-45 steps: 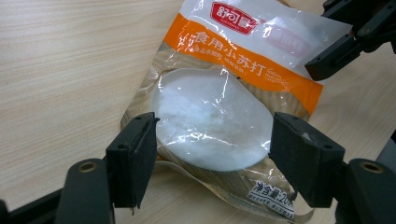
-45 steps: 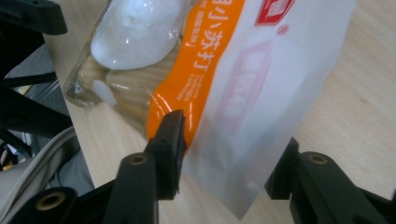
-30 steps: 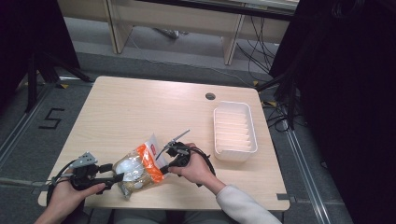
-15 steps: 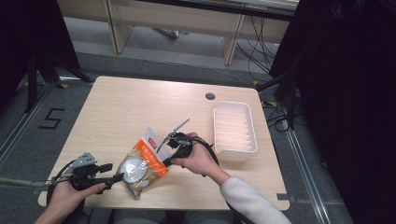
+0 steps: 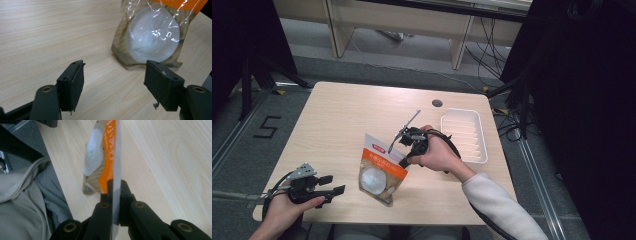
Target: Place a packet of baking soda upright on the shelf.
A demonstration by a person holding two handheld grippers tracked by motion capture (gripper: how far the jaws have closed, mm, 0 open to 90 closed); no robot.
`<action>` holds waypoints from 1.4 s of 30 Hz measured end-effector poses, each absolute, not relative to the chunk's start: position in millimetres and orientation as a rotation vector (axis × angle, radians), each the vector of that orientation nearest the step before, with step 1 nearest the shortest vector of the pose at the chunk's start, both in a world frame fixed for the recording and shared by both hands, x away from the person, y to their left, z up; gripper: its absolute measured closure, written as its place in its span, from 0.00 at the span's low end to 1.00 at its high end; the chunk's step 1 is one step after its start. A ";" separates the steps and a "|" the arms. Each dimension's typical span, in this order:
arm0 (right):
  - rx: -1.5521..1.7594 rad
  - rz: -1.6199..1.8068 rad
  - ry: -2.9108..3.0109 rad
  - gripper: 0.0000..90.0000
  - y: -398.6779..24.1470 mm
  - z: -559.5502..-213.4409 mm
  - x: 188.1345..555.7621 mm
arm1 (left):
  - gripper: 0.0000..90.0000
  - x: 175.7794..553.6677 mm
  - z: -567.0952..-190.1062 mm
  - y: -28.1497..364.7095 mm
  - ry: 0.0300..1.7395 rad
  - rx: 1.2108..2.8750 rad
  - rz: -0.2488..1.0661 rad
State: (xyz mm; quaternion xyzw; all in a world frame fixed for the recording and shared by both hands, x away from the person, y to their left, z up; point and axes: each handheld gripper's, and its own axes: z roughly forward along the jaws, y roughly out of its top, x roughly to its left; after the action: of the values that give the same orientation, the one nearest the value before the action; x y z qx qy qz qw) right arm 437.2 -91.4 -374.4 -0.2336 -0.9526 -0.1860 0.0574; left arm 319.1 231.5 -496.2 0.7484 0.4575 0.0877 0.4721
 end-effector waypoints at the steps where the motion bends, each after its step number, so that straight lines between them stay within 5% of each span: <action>1: -0.708 -0.564 -2.888 1.00 -91.4 -374.4 437.2 | 0.35 319.1 -496.2 231.5 1.120 1.832 0.215; 42: -0.338 -0.369 -3.028 1.00 -124.7 -307.6 426.2 | 0.35 319.6 -497.3 231.0 1.134 1.829 0.197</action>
State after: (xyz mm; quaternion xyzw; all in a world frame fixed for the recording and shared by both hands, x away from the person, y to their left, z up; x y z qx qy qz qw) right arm 426.2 -124.7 -307.6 -0.1101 -0.9860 -0.1200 0.0362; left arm 319.6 231.0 -497.3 0.7466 0.4628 0.0804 0.4711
